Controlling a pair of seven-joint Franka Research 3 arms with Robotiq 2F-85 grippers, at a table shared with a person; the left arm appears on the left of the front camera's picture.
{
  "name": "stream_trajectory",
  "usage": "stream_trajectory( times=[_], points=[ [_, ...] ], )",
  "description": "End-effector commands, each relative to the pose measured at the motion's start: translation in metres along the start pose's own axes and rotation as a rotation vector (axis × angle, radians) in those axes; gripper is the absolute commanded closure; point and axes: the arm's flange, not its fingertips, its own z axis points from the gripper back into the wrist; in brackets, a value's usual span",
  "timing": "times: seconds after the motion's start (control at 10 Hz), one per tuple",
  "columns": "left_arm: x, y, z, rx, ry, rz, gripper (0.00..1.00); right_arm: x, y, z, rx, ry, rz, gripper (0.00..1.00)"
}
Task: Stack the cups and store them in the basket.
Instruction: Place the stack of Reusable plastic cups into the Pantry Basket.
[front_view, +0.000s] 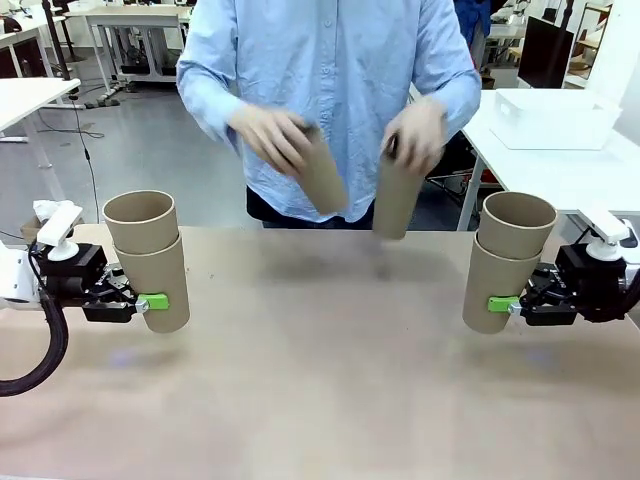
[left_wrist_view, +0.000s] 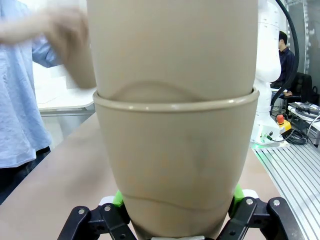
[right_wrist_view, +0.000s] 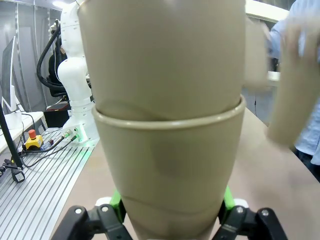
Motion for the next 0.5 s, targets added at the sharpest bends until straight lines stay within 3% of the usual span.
stream_trajectory(
  times=[0.0, 0.4],
  points=[
    [0.0029, -0.0014, -0.0005, 0.0, -0.007, -0.01, 0.16, 0.0035, -0.001, -0.0003, -0.004, 0.003, 0.011, 0.15],
    [0.0029, -0.0014, -0.0005, 0.0, -0.007, -0.01, 0.16, 0.0035, -0.001, -0.0003, -0.004, 0.003, 0.011, 0.15]
  ],
)
